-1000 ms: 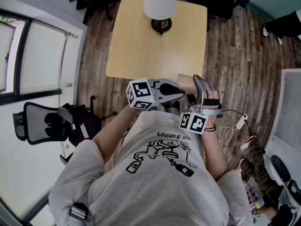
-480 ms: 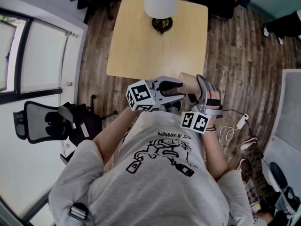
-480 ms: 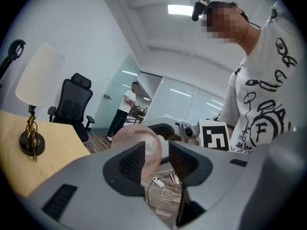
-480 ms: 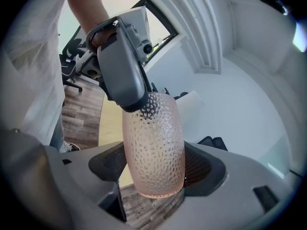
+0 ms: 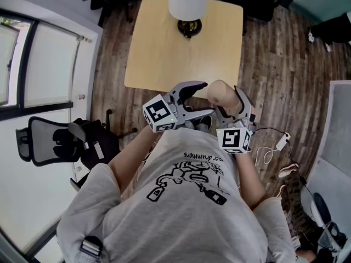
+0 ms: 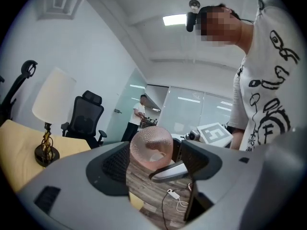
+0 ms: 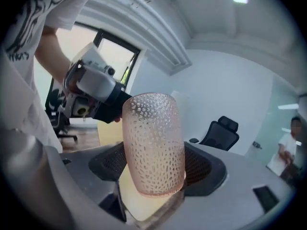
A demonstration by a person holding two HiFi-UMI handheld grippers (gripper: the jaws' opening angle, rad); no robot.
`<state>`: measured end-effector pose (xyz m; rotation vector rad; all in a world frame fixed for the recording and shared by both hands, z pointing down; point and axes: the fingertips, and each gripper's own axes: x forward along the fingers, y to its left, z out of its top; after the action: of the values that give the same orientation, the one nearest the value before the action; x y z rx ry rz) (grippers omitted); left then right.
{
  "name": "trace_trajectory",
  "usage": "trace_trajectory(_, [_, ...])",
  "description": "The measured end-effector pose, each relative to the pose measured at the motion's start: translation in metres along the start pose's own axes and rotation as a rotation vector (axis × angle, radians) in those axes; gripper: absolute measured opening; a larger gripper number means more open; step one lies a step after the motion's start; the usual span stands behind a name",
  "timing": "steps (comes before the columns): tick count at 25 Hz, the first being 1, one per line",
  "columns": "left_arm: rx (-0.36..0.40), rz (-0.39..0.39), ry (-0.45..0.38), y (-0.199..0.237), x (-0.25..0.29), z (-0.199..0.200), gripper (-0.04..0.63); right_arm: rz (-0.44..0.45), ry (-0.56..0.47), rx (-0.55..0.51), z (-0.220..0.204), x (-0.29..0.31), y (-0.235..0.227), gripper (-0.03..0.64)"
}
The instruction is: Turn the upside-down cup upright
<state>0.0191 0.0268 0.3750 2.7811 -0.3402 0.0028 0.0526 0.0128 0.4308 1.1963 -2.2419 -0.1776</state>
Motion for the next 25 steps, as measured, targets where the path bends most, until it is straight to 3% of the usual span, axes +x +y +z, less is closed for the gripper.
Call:
trace_trajectory(5, [0.021, 0.031, -0.021, 0.005, 0.001, 0.008, 0.348, 0.053, -0.211, 0.261, 0.013, -0.002, -0.006, 0.353])
trace_trajectory(9, [0.037, 0.027, -0.018, 0.004, 0.004, 0.010, 0.359, 0.104, -0.322, 0.413, 0.019, -0.007, -0.006, 0.353])
trace_trajectory(19, [0.068, -0.014, -0.029, -0.006, 0.018, 0.020, 0.367, 0.241, -0.491, 0.638, 0.031, -0.013, 0.005, 0.353])
trace_trajectory(25, [0.079, -0.048, -0.022, -0.010, 0.023, 0.022, 0.368, 0.278, -0.526, 0.662, 0.036, -0.013, 0.012, 0.353])
